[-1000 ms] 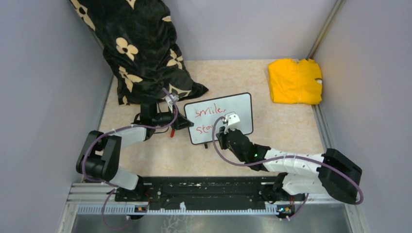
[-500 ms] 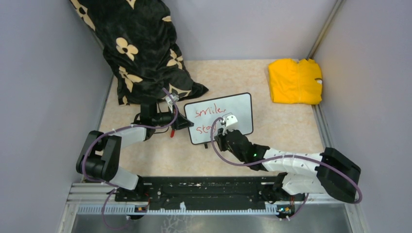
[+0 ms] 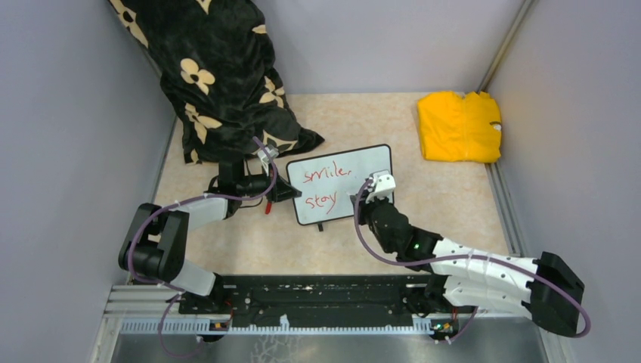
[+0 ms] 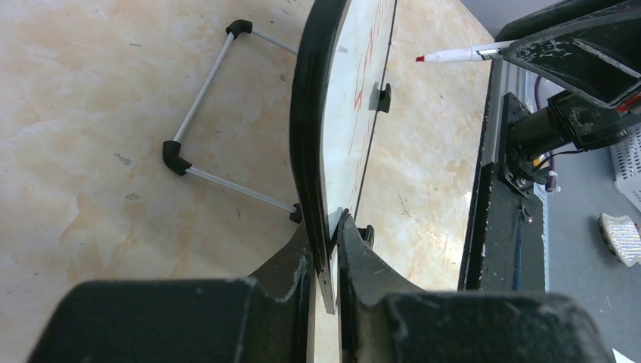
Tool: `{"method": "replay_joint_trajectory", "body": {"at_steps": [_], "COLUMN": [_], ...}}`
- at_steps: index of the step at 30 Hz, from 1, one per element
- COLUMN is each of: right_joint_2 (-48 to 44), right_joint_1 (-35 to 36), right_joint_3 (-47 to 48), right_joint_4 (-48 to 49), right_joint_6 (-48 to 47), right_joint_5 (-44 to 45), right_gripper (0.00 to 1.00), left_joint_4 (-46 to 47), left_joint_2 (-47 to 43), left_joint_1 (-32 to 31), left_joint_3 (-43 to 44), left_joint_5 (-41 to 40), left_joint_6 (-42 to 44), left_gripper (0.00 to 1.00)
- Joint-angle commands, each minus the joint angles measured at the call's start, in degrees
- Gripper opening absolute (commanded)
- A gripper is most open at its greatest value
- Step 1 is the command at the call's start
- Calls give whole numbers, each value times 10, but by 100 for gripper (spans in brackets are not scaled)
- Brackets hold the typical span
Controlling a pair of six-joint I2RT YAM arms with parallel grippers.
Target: Write a sentence on the whiteboard
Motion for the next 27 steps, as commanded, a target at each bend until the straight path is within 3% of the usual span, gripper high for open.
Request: {"method": "replay_joint_trajectory", "body": {"at_steps": [1,27], "right_joint_2": [12,82], "right_joint_1": [-6,-8], "right_joint_3": [4,33], "right_joint_4": [39,97], "right_joint_6": [-13,-32], "right_joint_5": [45,44], "right_gripper": [0,0], "left_joint_4": [-54,-56], "left_joint_2": [30,30], "left_joint_1": [-6,-6], "left_joint_3": [-8,-7], "left_joint_5": [-79,-81], "left_joint_6": [67,66], "left_gripper": [0,0]}}
